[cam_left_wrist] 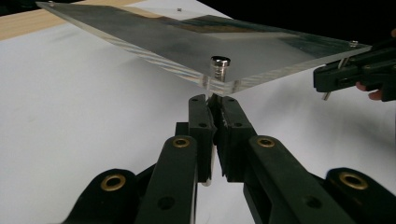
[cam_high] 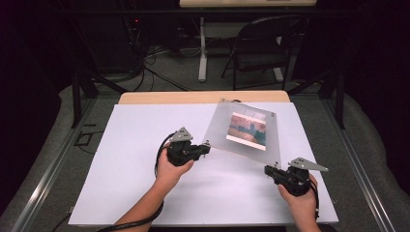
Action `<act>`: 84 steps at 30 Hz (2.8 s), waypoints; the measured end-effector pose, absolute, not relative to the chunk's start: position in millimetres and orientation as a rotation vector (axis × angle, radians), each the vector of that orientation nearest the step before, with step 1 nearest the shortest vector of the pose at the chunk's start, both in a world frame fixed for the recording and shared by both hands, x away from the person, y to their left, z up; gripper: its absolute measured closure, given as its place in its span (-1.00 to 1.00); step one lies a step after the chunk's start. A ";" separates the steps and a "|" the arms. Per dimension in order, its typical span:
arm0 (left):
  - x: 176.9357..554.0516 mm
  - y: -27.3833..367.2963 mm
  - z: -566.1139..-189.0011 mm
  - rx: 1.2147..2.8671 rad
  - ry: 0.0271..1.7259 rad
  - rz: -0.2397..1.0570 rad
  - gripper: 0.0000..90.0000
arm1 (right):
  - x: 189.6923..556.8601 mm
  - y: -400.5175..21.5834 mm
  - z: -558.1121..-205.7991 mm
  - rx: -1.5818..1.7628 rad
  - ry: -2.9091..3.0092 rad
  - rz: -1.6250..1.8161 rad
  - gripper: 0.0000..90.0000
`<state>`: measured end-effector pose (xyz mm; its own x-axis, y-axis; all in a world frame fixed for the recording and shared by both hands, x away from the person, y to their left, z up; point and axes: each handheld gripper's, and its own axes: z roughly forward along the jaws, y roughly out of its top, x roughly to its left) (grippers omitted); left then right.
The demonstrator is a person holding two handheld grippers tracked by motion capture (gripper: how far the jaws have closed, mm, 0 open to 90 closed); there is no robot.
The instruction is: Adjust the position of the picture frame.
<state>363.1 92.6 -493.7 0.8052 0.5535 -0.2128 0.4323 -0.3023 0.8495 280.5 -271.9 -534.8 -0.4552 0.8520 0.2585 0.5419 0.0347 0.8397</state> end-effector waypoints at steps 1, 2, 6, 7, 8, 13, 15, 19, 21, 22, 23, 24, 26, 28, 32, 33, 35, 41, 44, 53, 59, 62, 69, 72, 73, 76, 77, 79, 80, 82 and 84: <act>360.9 95.5 -493.6 1.940 0.743 0.148 0.90 | 282.6 -269.7 -535.8 1.422 2.002 1.401 0.89; 358.3 99.6 -493.5 1.940 0.745 0.151 0.89 | 284.2 -268.0 -535.8 1.420 2.016 1.394 0.89; 349.8 111.9 -495.2 1.924 0.762 0.154 0.90 | 292.3 -258.7 -537.2 1.402 2.037 1.402 0.89; 347.0 115.5 -495.9 1.921 0.769 0.158 0.90 | 293.8 -256.5 -537.2 1.401 2.047 1.397 0.89; 345.2 118.0 -496.3 1.922 0.771 0.157 0.90 | 296.0 -253.7 -537.7 1.396 2.057 1.397 0.89; 333.7 132.8 -500.5 1.908 0.793 0.158 0.90 | 305.4 -242.5 -540.6 1.379 2.088 1.397 0.89; 330.4 137.5 -502.0 1.898 0.802 0.166 0.89 | 309.3 -237.5 -541.4 1.377 2.109 1.390 0.89; 326.1 148.3 -504.6 1.882 0.823 0.183 0.89 | 317.8 -226.9 -543.5 1.360 2.131 1.389 0.89; 325.4 152.0 -505.3 1.877 0.835 0.187 0.89 | 321.4 -222.7 -543.9 1.357 2.139 1.392 0.89; 325.9 154.0 -506.0 1.871 0.844 0.188 0.89 | 323.4 -220.6 -543.9 1.357 2.145 1.390 0.89; 326.7 154.9 -506.5 1.870 0.845 0.190 0.89 | 326.1 -218.3 -544.0 1.357 2.147 1.388 0.90; 327.7 155.9 -507.1 1.867 0.853 0.193 0.89 | 327.8 -217.1 -544.5 1.353 2.145 1.388 0.90; 331.1 157.7 -508.4 1.860 0.861 0.191 0.89 | 332.5 -214.8 -545.1 1.348 2.150 1.390 0.90; 335.0 158.8 -509.7 1.849 0.876 0.190 0.88 | 335.9 -213.2 -545.7 1.351 2.146 1.393 0.90; 340.2 160.5 -511.3 1.845 0.888 0.200 0.88 | 341.8 -210.6 -545.8 1.350 2.143 1.389 0.90; 341.6 160.8 -512.3 1.837 0.898 0.200 0.88 | 343.5 -210.0 -546.0 1.347 2.141 1.391 0.90; 343.6 161.4 -513.8 1.834 0.910 0.200 0.88 | 346.4 -208.4 -546.2 1.346 2.139 1.386 0.90; 348.4 167.3 -519.9 1.828 0.941 0.191 0.88 | 349.9 -203.4 -546.2 1.333 2.143 1.387 0.90; 350.2 170.1 -525.0 1.826 0.971 0.176 0.88 | 350.5 -199.9 -546.8 1.315 2.152 1.375 0.90; 351.5 172.0 -538.7 1.841 1.001 0.142 0.88 | 350.0 -196.3 -547.6 1.280 2.145 1.350 0.90; 352.0 173.9 -540.9 1.841 1.013 0.143 0.88 | 350.1 -193.3 -550.3 1.276 2.160 1.344 0.90; 352.3 174.5 -541.4 1.842 1.016 0.143 0.88 | 350.1 -192.9 -550.1 1.275 2.163 1.342 0.90; 353.0 172.3 -545.9 1.865 1.022 0.144 0.87 | 351.6 -193.0 -555.2 1.277 2.177 1.321 0.90; 352.9 172.1 -547.5 1.880 1.021 0.154 0.87 | 351.3 -193.1 -556.7 1.285 2.188 1.322 0.90; 352.9 172.1 -548.4 1.882 1.029 0.153 0.87 | 351.5 -192.3 -558.2 1.285 2.183 1.327 0.90; 352.7 172.3 -550.7 1.898 1.035 0.152 0.87 | 351.3 -191.3 -560.7 1.284 2.206 1.305 0.89; 352.4 171.8 -551.4 1.902 1.037 0.154 0.87 | 351.3 -190.9 -561.6 1.285 2.206 1.303 0.89; 351.9 170.4 -554.3 1.912 1.042 0.155 0.86 | 351.2 -190.9 -563.1 1.290 2.216 1.291 0.89; 352.2 170.6 -554.7 1.922 1.037 0.153 0.86 | 351.4 -191.0 -564.6 1.291 2.224 1.276 0.89; 352.0 170.4 -556.2 1.914 1.034 0.151 0.86 | 351.7 -191.3 -566.7 1.288 2.231 1.268 0.89; 350.9 169.9 -557.2 1.905 1.033 0.163 0.86 | 351.6 -191.6 -566.2 1.292 2.234 1.269 0.89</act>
